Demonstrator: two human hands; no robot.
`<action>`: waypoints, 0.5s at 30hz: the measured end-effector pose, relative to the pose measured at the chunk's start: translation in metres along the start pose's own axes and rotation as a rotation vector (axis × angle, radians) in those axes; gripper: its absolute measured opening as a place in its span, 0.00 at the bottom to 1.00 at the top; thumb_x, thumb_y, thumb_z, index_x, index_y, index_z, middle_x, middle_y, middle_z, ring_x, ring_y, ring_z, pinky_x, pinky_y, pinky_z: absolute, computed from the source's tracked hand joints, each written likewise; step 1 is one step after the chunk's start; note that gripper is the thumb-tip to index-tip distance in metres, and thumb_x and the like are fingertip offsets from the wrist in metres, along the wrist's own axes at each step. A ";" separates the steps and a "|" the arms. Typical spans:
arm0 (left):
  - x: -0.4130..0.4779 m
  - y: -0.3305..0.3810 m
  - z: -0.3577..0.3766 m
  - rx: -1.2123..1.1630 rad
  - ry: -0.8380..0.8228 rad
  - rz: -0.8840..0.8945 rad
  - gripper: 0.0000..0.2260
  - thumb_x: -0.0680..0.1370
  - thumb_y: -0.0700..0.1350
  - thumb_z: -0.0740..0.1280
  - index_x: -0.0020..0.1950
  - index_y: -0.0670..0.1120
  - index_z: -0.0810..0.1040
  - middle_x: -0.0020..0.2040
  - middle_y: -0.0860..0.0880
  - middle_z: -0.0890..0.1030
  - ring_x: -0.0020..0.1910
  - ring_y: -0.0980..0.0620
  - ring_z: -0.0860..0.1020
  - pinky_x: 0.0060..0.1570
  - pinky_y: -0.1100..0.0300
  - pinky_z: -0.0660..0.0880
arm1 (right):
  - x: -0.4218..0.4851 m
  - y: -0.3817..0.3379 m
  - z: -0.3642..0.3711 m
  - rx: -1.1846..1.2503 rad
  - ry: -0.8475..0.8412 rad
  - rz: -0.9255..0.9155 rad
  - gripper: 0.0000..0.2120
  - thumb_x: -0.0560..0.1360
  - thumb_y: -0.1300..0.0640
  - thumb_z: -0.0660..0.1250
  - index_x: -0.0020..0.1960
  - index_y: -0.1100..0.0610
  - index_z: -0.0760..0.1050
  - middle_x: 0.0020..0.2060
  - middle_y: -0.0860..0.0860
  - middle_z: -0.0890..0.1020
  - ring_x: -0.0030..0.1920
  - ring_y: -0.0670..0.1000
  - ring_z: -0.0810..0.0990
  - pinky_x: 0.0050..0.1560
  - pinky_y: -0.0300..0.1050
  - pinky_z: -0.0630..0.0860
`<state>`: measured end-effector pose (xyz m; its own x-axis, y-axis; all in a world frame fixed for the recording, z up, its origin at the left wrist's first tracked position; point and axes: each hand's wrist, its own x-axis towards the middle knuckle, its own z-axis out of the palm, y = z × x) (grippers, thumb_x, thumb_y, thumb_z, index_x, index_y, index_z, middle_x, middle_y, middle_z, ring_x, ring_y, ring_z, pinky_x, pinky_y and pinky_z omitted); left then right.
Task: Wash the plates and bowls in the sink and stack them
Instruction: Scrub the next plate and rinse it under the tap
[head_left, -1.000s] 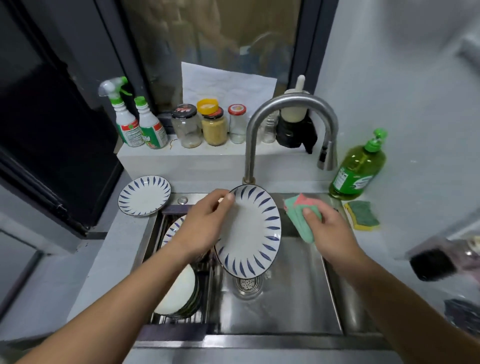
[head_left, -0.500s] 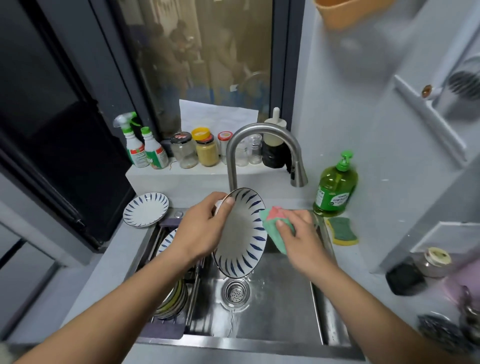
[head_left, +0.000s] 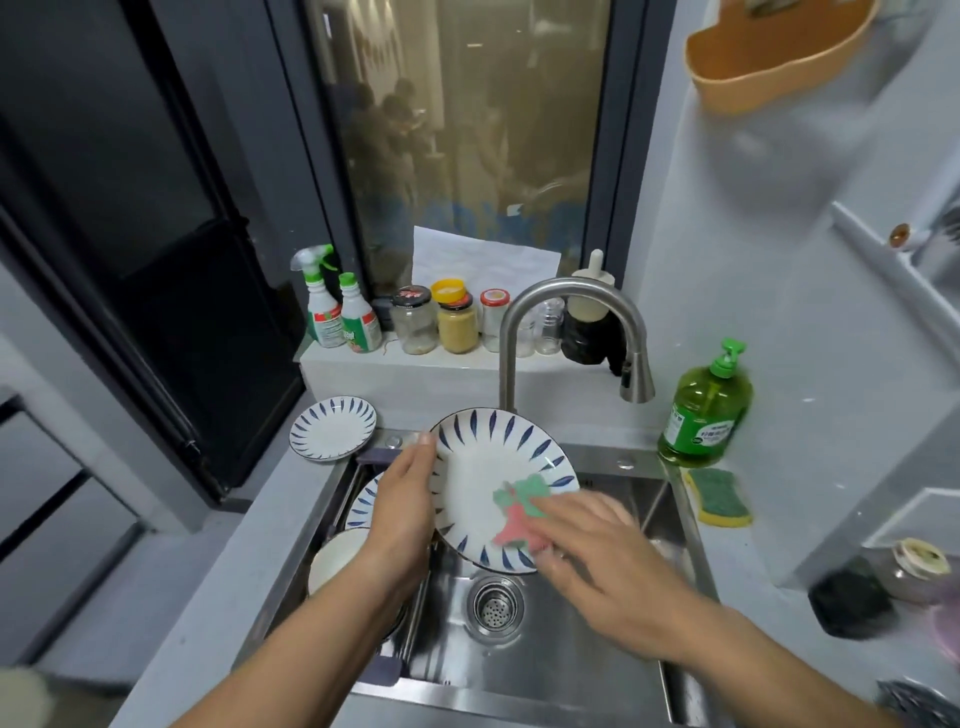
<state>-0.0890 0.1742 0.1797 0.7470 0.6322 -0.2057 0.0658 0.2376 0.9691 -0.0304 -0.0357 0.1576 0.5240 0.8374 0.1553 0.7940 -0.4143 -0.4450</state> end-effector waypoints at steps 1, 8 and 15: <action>-0.002 -0.002 -0.001 -0.025 0.001 -0.007 0.17 0.86 0.54 0.59 0.54 0.44 0.82 0.46 0.46 0.87 0.43 0.47 0.84 0.38 0.59 0.79 | -0.001 -0.012 0.001 0.052 -0.030 -0.029 0.22 0.81 0.39 0.51 0.73 0.40 0.67 0.73 0.39 0.69 0.72 0.41 0.62 0.75 0.50 0.56; -0.002 -0.016 -0.005 -0.098 -0.121 -0.053 0.20 0.86 0.55 0.58 0.59 0.43 0.83 0.56 0.41 0.86 0.57 0.44 0.84 0.61 0.47 0.79 | 0.054 -0.041 -0.013 -0.269 -0.179 -0.022 0.33 0.78 0.34 0.33 0.81 0.43 0.42 0.80 0.43 0.42 0.79 0.43 0.34 0.78 0.52 0.33; -0.005 -0.007 -0.007 -0.005 -0.168 0.081 0.16 0.87 0.47 0.57 0.50 0.49 0.83 0.44 0.60 0.87 0.49 0.62 0.85 0.50 0.68 0.78 | 0.051 -0.037 -0.011 -0.167 -0.214 0.218 0.43 0.69 0.27 0.29 0.80 0.43 0.34 0.79 0.41 0.36 0.78 0.46 0.33 0.78 0.49 0.37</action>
<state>-0.0982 0.1745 0.1733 0.8498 0.5173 -0.1008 -0.0021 0.1946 0.9809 -0.0299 0.0188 0.1916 0.6246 0.7710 -0.1243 0.7190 -0.6298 -0.2938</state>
